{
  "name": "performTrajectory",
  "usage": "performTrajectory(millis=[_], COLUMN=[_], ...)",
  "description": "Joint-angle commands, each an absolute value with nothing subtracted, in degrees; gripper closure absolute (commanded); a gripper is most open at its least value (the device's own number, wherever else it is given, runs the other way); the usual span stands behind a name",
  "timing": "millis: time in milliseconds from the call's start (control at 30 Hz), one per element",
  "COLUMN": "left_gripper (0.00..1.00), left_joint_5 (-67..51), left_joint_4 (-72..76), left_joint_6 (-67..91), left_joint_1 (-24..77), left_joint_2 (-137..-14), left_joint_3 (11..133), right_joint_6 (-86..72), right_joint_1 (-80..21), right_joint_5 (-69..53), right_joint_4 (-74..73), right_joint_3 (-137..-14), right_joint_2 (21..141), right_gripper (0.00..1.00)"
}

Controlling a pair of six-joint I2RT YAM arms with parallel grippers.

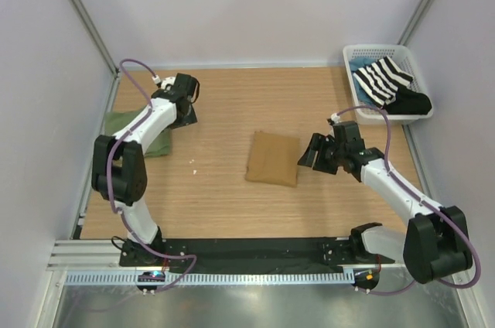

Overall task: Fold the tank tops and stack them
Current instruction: Neatly place the folded tank top to the corner

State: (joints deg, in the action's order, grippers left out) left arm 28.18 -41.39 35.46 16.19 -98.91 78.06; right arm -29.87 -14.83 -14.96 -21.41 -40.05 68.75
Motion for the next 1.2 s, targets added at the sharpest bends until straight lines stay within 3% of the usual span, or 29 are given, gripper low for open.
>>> performTrajectory(millis=[0, 200, 300, 433, 500, 533, 600, 633, 733, 1000, 1067, 1100, 1167], left_gripper=[0.13, 0.19, 0.27, 0.57, 0.64, 0.74, 0.82, 0.91, 1.0, 0.94, 0.78, 0.55, 0.46], left_joint_5=[42.1, 43.3, 40.8, 38.1, 37.4, 36.9, 35.7, 34.1, 29.8, 18.3, 19.6, 19.9, 18.1], left_joint_4=[-49.9, -52.1, -51.3, -50.9, -50.4, -50.4, -50.8, -50.9, -50.0, -45.9, -46.6, -48.4, -48.9], left_joint_6=[31.7, 29.7, 28.5, 28.0, 27.6, 27.4, 27.5, 27.8, 28.7, 36.4, 39.9, 41.2, 42.7], left_joint_1=[13.7, 11.0, 9.9, 9.7, 9.7, 9.8, 9.8, 9.8, 11.9, 28.8, 32.8, 33.7, 35.8], left_joint_2=[-106.6, -114.6, -117.1, -119.1, -119.4, -119.6, -119.6, -119.4, -117.2, -113.3, -114.3, -115.5, -115.8], left_joint_3=[85.3, 90.7, 91.8, 92.6, 92.0, 91.9, 91.7, 91.5, 89.8, 90.4, 92.5, 93.9, 95.8], right_joint_6=[-29.1, -29.4, -29.4, -29.5, -29.6, -29.7, -30.0, -30.0, -30.1, -30.3, -30.5, -30.6, -30.8], right_joint_1=[-14.9, -14.9, -14.9, -14.9, -14.9, -14.9, -14.9, -14.9, -14.9, -14.9, -14.9, -14.9, -14.9], right_joint_5=[-14.5, -14.9, -15.6, -14.9, -14.9, -14.9, -14.9, -15.0, -14.5, -13.2, -12.8, -12.6, -12.5], right_joint_4=[-23.4, -23.8, -23.6, -23.6, -23.6, -23.5, -23.4, -23.3, -23.4, -21.2, -21.0, -20.9, -20.9], right_joint_3=[-38.1, -36.9, -36.1, -36.0, -36.1, -36.1, -36.0, -36.1, -36.1, -35.9, -35.9, -35.9, -35.9], right_joint_2=[63.9, 62.5, 61.8, 62.3, 62.7, 62.7, 62.5, 62.4, 62.5, 65.4, 65.5, 65.5, 65.5], right_gripper=[0.36, 0.36, 0.37, 0.37, 0.37, 0.37, 0.37, 0.37, 0.37, 0.37, 0.37, 0.38, 0.37])
